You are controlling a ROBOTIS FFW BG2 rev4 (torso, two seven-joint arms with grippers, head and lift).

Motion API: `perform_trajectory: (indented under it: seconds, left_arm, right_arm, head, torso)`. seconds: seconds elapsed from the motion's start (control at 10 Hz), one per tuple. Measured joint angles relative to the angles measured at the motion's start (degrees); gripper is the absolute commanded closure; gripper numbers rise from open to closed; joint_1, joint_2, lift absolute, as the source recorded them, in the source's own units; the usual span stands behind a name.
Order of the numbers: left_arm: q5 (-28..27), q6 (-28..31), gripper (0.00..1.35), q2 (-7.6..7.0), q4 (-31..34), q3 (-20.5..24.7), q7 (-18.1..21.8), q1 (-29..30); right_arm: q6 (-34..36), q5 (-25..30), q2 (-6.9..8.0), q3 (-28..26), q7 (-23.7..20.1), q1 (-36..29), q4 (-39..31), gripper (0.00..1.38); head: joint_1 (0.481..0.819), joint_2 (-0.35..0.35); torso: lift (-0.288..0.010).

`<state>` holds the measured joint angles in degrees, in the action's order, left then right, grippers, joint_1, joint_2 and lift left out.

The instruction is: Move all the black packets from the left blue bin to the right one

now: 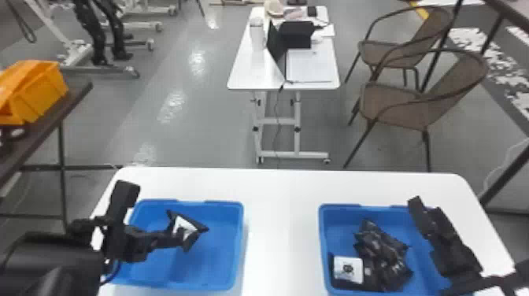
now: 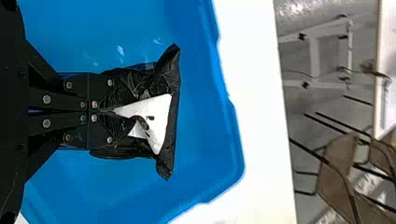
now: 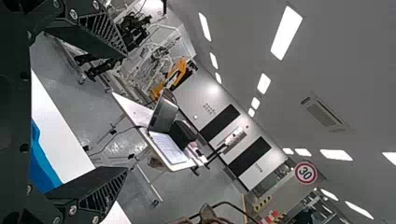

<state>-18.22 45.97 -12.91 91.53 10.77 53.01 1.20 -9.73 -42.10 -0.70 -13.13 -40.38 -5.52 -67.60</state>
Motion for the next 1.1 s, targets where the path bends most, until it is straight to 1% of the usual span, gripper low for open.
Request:
perform_trajectory:
  seconds: [0.1,0.2,0.3,0.4,0.5,0.6,0.7,0.8,0.9,1.0,1.1]
  left_arm:
    - [2.35,-1.8,1.22,0.73,2.85,-1.03,0.41,0.0]
    - [6.5,-4.96,1.22,0.94,3.86,-3.28,0.92,-1.1]
    - [10.38,-7.85,1.22,0.56,3.49,-7.41,1.15,-3.47]
    - [14.53,-10.9,1.22,0.13,1.21,-12.28,1.38,-6.73]
    - [18.99,-13.96,1.22,0.02,-2.51,-17.21,1.41,-10.43]
    - [22.0,-16.38,1.22,0.59,-6.72,-21.55,1.45,-14.12]
    - [23.69,-18.22,1.22,1.75,-10.63,-24.8,1.93,-17.31]
    - [24.08,-19.63,1.22,3.26,-13.64,-26.98,2.84,-19.8]
    - [23.74,-20.51,1.22,4.73,-15.42,-28.32,3.28,-21.44]
    - [23.27,-20.94,1.22,5.88,-16.58,-29.1,3.87,-22.47]
    - [22.93,-21.08,1.22,6.57,-17.51,-29.65,4.21,-23.06]
  right_arm:
    - [0.04,0.09,0.0,0.42,-0.14,0.11,-0.39,0.16]
    - [0.11,0.46,0.0,1.29,-0.4,0.47,-1.02,0.16]
    - [0.18,1.17,0.0,2.35,-0.72,1.13,-2.08,0.16]
    - [0.34,1.88,0.0,3.52,-0.97,1.94,-3.26,0.16]
    - [0.56,2.64,0.0,4.79,-1.04,2.78,-4.43,0.16]
    - [0.83,3.6,0.0,5.99,-1.03,3.51,-5.47,0.16]
    - [1.08,4.61,0.0,7.2,-1.05,4.27,-6.09,0.16]
    - [1.19,5.48,0.0,8.27,-1.04,5.1,-6.26,0.16]
    - [1.2,5.88,0.0,9.16,-1.02,5.84,-6.26,0.16]
    - [1.21,6.13,0.0,9.92,-1.02,6.42,-6.36,0.16]
    - [1.21,6.41,0.0,10.61,-1.02,6.98,-6.56,0.16]
  head:
    - [0.695,0.034]
    - [0.695,-0.006]
    - [0.695,-0.043]
    - [0.695,-0.083]
    - [0.695,-0.122]
    - [0.695,-0.137]
    - [0.695,-0.158]
    - [0.695,-0.173]
    - [0.695,-0.179]
    - [0.695,-0.188]
    - [0.695,-0.192]
  torso:
    - [0.0]
    - [0.0]
    - [0.0]
    - [0.0]
    - [0.0]
    - [0.0]
    - [0.0]
    - [0.0]
    - [0.0]
    - [0.0]
    - [0.0]
